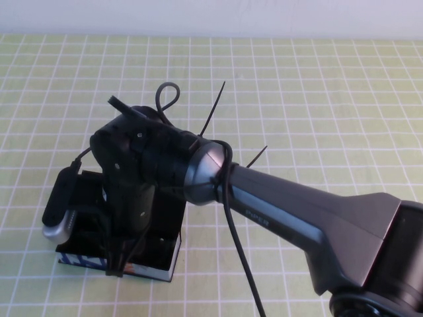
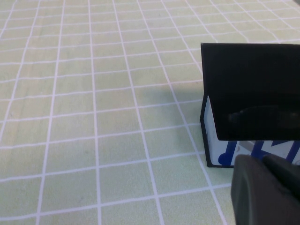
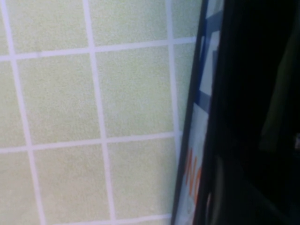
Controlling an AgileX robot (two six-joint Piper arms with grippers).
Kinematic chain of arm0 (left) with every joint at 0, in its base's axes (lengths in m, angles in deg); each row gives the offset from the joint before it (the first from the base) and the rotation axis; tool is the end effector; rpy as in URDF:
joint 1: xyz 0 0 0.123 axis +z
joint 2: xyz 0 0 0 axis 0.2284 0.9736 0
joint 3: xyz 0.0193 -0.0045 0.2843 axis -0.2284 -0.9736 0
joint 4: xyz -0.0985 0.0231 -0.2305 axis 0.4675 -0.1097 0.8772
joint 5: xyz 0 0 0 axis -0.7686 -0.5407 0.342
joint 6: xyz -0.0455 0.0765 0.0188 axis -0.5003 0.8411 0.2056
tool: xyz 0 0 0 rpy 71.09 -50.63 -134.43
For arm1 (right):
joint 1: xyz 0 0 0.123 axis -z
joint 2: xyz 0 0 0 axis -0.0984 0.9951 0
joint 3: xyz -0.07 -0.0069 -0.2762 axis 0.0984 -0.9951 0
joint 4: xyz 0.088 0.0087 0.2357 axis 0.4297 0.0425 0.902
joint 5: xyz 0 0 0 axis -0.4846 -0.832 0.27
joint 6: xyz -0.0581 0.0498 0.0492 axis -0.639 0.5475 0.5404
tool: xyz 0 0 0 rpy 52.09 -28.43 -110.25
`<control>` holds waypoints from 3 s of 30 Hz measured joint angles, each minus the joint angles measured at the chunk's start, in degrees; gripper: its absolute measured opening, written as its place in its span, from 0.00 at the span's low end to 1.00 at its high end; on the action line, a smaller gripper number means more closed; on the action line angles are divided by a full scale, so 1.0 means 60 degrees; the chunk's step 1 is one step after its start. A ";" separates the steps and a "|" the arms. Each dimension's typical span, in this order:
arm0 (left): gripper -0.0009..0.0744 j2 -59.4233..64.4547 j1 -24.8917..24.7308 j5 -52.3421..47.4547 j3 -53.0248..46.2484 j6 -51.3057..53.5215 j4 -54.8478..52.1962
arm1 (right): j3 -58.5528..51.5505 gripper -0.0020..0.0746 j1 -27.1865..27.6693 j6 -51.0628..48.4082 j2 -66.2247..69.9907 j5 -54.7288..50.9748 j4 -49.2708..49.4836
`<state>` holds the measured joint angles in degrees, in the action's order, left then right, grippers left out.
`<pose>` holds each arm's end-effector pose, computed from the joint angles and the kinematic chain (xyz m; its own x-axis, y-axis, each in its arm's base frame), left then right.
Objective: Return glasses to glasses case
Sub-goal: Place the glasses in the glasses case
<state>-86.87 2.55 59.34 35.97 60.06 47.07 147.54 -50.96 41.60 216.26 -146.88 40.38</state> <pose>0.0511 -0.0106 0.1699 -0.3048 0.0619 -0.9504 0.1964 0.9805 0.0009 0.2706 0.4151 0.2195 -0.0044 -0.9718 -0.2358 -0.9926 0.0328 -0.1167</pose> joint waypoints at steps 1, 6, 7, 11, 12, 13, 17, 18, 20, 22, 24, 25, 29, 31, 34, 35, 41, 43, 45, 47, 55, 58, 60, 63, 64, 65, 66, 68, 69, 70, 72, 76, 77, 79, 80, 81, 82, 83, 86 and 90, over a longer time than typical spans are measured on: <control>0.01 0.0000 0.0000 0.0000 0.0000 0.0000 0.0000 | 0.0000 0.31 0.0000 0.0003 0.0000 0.0000 -0.0017; 0.01 0.0000 0.0000 0.0000 0.0000 0.0000 0.0000 | 0.0000 0.34 0.0000 0.0020 0.0000 0.0000 -0.0061; 0.01 0.0000 0.0000 0.0000 0.0000 0.0000 0.0000 | 0.0000 0.34 0.0000 0.0020 0.0000 0.0000 -0.0061; 0.01 0.0000 0.0000 0.0000 0.0000 0.0000 0.0000 | 0.0015 0.35 0.0018 0.0020 0.0000 0.0000 -0.0061; 0.01 0.0000 0.0000 0.0000 0.0000 0.0000 0.0000 | 0.0057 0.35 0.0037 0.0045 0.0000 0.0000 -0.0061; 0.01 0.0000 0.0000 0.0000 0.0000 0.0000 0.0000 | 0.0120 0.35 0.0057 0.0125 0.0000 0.0000 -0.0061; 0.01 0.0000 0.0000 0.0000 0.0000 0.0000 0.0000 | 0.0442 0.35 0.0161 0.0286 0.0000 -0.0018 -0.0098; 0.01 0.0000 0.0000 0.0000 0.0000 0.0000 0.0000 | 0.0511 0.35 0.0165 0.0358 0.0000 -0.0018 -0.0098; 0.01 0.0000 0.0000 0.0000 0.0000 0.0000 0.0000 | 0.0541 0.35 0.0182 0.0462 0.0000 -0.0018 -0.0098; 0.01 0.0000 0.0000 0.0000 0.0000 0.0000 0.0000 | 0.0541 0.35 0.0190 0.0500 0.0000 -0.0018 -0.0120; 0.01 0.0000 0.0000 0.0000 0.0000 0.0000 0.0000 | 0.0548 0.35 0.0205 0.0522 0.0000 -0.0018 -0.0120; 0.01 0.0000 0.0000 0.0000 0.0000 0.0000 0.0000 | 0.0548 0.35 0.0205 0.0519 0.0000 -0.0018 -0.0120; 0.01 0.0000 0.0000 0.0000 0.0000 0.0000 0.0000 | 0.0548 0.34 0.0205 0.0705 -0.0096 -0.0018 -0.0278; 0.01 0.0000 0.0000 0.0000 0.0000 0.0000 0.0000 | 0.0489 0.32 0.0205 0.1167 -0.0388 -0.0032 -0.0525; 0.01 0.0000 0.0000 0.0000 0.0000 0.0000 0.0000 | 0.0137 0.22 0.0205 0.1761 -0.1069 -0.0032 -0.0942; 0.01 0.0000 0.0000 0.0000 0.0000 0.0000 0.0000 | -0.0121 0.17 0.0205 0.1840 -0.1384 -0.0032 -0.1098; 0.01 0.0000 0.0000 0.0000 0.0000 0.0000 0.0000 | -0.2376 0.02 0.0337 0.2685 -0.3008 -0.0032 -0.1237; 0.01 0.0000 0.0000 0.0000 0.0000 0.0000 0.0000 | -0.2910 0.02 0.0426 0.2963 -0.3130 -0.0040 -0.1237; 0.01 0.0000 0.0000 0.0000 0.0000 0.0000 0.0000 | -0.3302 0.01 0.0529 0.3118 -0.3108 -0.0040 -0.1154; 0.01 0.0000 0.0000 0.0000 0.0000 0.0000 -0.0023 | -0.3514 0.01 0.0612 0.3183 -0.2993 -0.0040 -0.1011; 0.01 0.0000 0.0000 0.0000 0.0000 0.0000 -0.0023 | -0.3563 0.01 0.0615 0.3206 -0.2506 0.0007 -0.0658; 0.01 0.0000 0.0000 0.0000 0.0000 0.0000 -0.0023 | -0.3584 0.01 0.0615 0.3206 -0.2319 0.0029 -0.0593; 0.01 0.0000 0.0000 0.0000 0.0000 0.0000 -0.0023 | -0.3602 0.01 0.0615 0.3206 -0.2223 0.0044 -0.0568; 0.01 0.0000 0.0000 0.0000 0.0000 0.0000 -0.0023 | -0.3602 0.01 0.0615 0.3206 -0.2180 0.0044 -0.0545; 0.01 0.0000 0.0000 0.0000 0.0000 0.0000 -0.0023 | -0.3602 0.01 0.0615 0.3206 -0.2180 0.0044 -0.0545; 0.01 0.0000 0.0000 0.0000 0.0000 0.0000 -0.0023 | -0.3602 0.01 0.0615 0.3206 -0.2180 0.0044 -0.0545; 0.01 0.0000 0.0000 0.0000 0.0000 0.0000 -0.0023 | -0.3602 0.01 0.0615 0.3206 -0.2180 0.0064 -0.0545; 0.01 0.0000 0.0000 0.0000 0.0000 0.0000 -0.0023 | -0.3602 0.01 0.0615 0.3206 -0.2180 0.0161 -0.0524; 0.01 0.0000 0.0000 0.0000 0.0000 0.0000 -0.0023 | -0.3602 0.01 0.0615 0.3206 -0.2180 0.0259 -0.0521; 0.01 0.0000 0.0000 0.0000 0.0000 0.0000 -0.0023 | -0.3602 0.01 0.0615 0.3206 -0.2180 0.0369 -0.0503; 0.01 0.0000 0.0000 0.0000 0.0000 0.0000 -0.0023 | -0.3602 0.01 0.0615 0.3206 -0.2180 0.0595 -0.0443; 0.01 0.0000 0.0000 0.0000 0.0000 0.0000 -0.0023 | -0.3602 0.01 0.0615 0.3231 -0.2180 0.0877 -0.0424; 0.01 0.0000 0.0000 0.0000 0.0000 0.0000 -0.0023 | -0.3602 0.01 0.0615 0.3231 -0.2180 0.0898 -0.0412; 0.01 0.0000 0.0000 0.0000 0.0000 0.0000 -0.0023 | -0.3602 0.01 0.0615 0.3231 -0.2158 0.0918 -0.0412; 0.01 0.0000 0.0000 0.0000 0.0000 0.0000 -0.0023 | -0.3602 0.01 0.0615 0.3231 -0.2135 0.0939 -0.0412; 0.01 0.0000 0.0000 0.0000 0.0000 0.0000 -0.0023 | -0.3602 0.01 0.0615 0.3231 -0.2099 0.0959 -0.0412; 0.01 0.0000 0.0000 0.0000 0.0000 0.0000 -0.0023 | -0.3602 0.01 0.0615 0.3231 -0.2076 0.1017 -0.0412; 0.01 0.0000 0.0000 0.0000 0.0000 0.0000 -0.0023 | -0.3602 0.01 0.0615 0.3231 -0.2022 0.1076 -0.0412; 0.01 0.0000 0.0000 0.0000 0.0000 0.0000 -0.0023 | -0.3602 0.01 0.0615 0.3231 -0.2004 0.1195 -0.0350; 0.01 0.0000 0.0000 0.0000 0.0000 0.0000 -0.0023 | -0.3602 0.01 0.0615 0.3231 -0.2004 0.1171 -0.0278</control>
<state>-86.87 2.55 59.34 35.97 60.06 46.94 125.93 -47.27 60.98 204.23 -139.86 38.71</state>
